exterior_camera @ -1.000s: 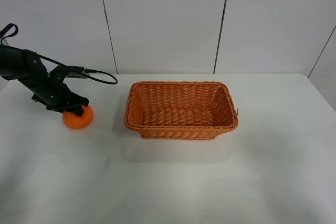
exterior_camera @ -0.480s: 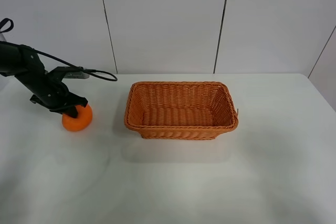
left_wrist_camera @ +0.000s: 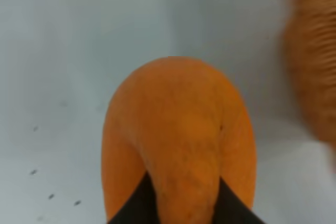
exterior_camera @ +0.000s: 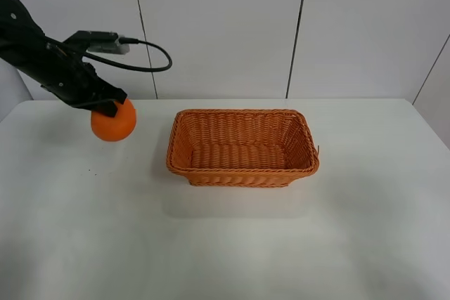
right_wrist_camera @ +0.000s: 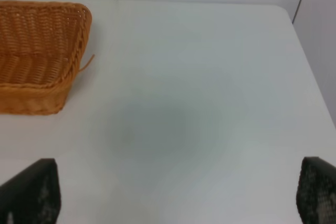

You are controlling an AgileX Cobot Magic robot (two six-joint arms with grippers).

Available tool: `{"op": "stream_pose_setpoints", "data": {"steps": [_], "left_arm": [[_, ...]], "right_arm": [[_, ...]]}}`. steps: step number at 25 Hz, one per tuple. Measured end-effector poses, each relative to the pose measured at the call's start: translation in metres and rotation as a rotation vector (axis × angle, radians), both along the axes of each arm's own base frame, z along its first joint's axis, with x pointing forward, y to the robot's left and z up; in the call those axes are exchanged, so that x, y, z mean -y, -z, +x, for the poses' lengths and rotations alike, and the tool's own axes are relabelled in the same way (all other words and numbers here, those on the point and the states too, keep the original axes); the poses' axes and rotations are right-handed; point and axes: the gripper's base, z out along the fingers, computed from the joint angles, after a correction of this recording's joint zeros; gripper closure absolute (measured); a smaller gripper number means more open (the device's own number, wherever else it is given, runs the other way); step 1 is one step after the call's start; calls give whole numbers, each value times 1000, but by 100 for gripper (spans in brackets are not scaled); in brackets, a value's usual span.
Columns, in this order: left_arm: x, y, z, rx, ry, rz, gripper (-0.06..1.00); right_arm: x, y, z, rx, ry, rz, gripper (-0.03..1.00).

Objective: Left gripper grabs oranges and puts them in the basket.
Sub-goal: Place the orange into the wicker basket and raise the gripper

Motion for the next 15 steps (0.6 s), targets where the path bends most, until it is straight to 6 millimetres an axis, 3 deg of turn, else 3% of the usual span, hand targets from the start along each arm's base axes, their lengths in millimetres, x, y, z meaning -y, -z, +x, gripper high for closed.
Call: {"op": "stream_pose_setpoints", "data": {"steps": [3,6,11,15], "left_arm": [[25,-21,-14,52,68,-17,77],[46,-28,-18,62,114,-32,77],[85,-31,-9,51,180,-53,77],[123,-18,6,15,248,-53,77]], "right_arm": [[0,0,0,0,0,0,27],[0,0,0,0,0,0,27],[0,0,0,0,0,0,27],[0,0,0,0,0,0,27]]}}
